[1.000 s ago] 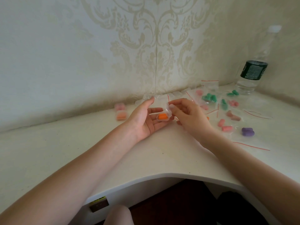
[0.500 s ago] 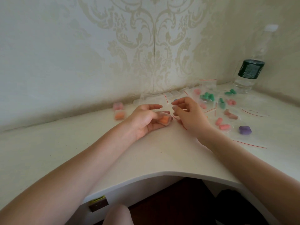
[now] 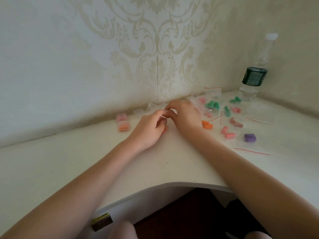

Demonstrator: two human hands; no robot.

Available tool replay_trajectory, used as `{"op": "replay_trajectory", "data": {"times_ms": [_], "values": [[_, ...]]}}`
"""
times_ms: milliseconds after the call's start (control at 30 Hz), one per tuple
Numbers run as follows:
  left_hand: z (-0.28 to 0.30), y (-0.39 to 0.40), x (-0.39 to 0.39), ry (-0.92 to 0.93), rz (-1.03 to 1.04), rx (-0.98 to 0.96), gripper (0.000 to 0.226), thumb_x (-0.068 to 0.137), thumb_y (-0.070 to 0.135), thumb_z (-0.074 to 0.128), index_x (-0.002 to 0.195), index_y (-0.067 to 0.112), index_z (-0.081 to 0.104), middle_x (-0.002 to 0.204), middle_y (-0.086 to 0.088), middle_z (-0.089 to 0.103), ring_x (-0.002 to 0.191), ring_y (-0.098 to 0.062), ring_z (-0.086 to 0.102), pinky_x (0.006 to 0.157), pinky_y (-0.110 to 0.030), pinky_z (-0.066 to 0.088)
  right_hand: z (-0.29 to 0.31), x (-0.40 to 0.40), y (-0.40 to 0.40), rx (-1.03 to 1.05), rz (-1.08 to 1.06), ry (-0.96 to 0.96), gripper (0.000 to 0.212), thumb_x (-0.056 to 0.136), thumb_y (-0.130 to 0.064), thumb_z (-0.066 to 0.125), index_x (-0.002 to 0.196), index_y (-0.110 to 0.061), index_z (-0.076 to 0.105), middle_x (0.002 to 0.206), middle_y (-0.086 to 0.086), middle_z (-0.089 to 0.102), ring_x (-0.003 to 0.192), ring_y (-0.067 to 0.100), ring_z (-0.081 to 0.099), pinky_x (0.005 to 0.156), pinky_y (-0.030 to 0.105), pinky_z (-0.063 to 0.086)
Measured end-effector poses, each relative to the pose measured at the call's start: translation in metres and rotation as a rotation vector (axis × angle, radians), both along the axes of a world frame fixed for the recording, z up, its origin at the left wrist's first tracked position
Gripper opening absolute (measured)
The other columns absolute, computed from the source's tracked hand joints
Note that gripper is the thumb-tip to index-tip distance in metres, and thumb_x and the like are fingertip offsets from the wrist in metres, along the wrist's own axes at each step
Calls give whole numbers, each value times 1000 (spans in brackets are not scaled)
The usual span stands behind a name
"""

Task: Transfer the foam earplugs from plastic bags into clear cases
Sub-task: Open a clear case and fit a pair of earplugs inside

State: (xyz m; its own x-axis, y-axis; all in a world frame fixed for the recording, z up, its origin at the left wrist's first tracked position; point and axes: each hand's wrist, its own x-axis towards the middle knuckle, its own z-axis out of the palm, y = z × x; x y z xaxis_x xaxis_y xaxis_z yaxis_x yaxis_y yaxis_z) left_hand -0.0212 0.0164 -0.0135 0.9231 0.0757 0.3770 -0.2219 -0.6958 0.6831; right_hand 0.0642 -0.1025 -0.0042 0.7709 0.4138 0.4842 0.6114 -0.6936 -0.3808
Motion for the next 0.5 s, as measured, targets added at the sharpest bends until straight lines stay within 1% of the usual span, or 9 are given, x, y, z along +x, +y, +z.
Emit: {"op": "replay_trajectory", "data": {"times_ms": [67,100,133,200,267,333,400,467,500], "values": [[-2,2,1,-16,7,112,22,96,7,46,104,17,63,75,8,63,68,0,57,67,-5,39,2,0,-8,144,-4,-17,17,92,-14,53,100,-14,68,107,0,62,96,22,56,73,32,43],[-4,3,2,-29,11,157,22,95,6,46,104,15,65,79,5,63,72,-3,57,67,-5,37,4,1,-15,207,-15,-13,17,91,-10,52,99,-10,67,112,1,61,92,22,58,73,31,44],[-7,4,3,-46,17,192,22,95,6,47,103,14,66,84,1,65,78,-8,58,68,-9,36,8,1,-24,254,-41,-5,19,91,-7,51,100,-6,67,118,3,59,91,22,58,76,31,45],[-11,6,6,-81,27,244,21,94,6,48,101,15,66,96,-8,67,94,-19,58,77,-19,36,14,3,-49,278,-126,-22,25,92,-4,47,106,-4,67,122,7,60,99,24,58,84,31,44],[-12,6,7,-122,38,286,19,92,3,51,99,12,67,104,-10,68,104,-26,57,84,-25,37,17,6,-79,240,-224,-43,30,93,-5,44,115,-6,65,121,10,61,107,25,56,82,25,39],[-8,-1,5,-174,43,317,16,91,3,54,97,9,68,103,-8,69,104,-29,57,88,-32,41,16,11,-108,206,-339,-4,35,96,-7,42,126,-8,59,134,10,55,121,24,50,93,26,37],[-2,-14,3,-224,28,341,18,91,9,51,96,7,68,100,-8,69,100,-31,58,86,-40,46,14,12,-132,179,-434,60,40,97,-10,42,137,-7,48,150,6,38,135,20,38,106,27,31],[4,-35,6,-252,-29,401,24,89,15,47,95,6,68,96,-9,70,94,-32,59,81,-41,48,12,8,-151,131,-491,113,43,98,-13,40,140,-2,41,156,7,26,141,20,28,108,27,27],[7,-48,11,-243,-73,439,23,90,16,47,97,6,67,97,-10,70,95,-32,59,82,-39,48,11,6,-159,106,-509,139,43,99,-13,39,139,2,40,156,9,24,142,21,27,108,28,27]]}}
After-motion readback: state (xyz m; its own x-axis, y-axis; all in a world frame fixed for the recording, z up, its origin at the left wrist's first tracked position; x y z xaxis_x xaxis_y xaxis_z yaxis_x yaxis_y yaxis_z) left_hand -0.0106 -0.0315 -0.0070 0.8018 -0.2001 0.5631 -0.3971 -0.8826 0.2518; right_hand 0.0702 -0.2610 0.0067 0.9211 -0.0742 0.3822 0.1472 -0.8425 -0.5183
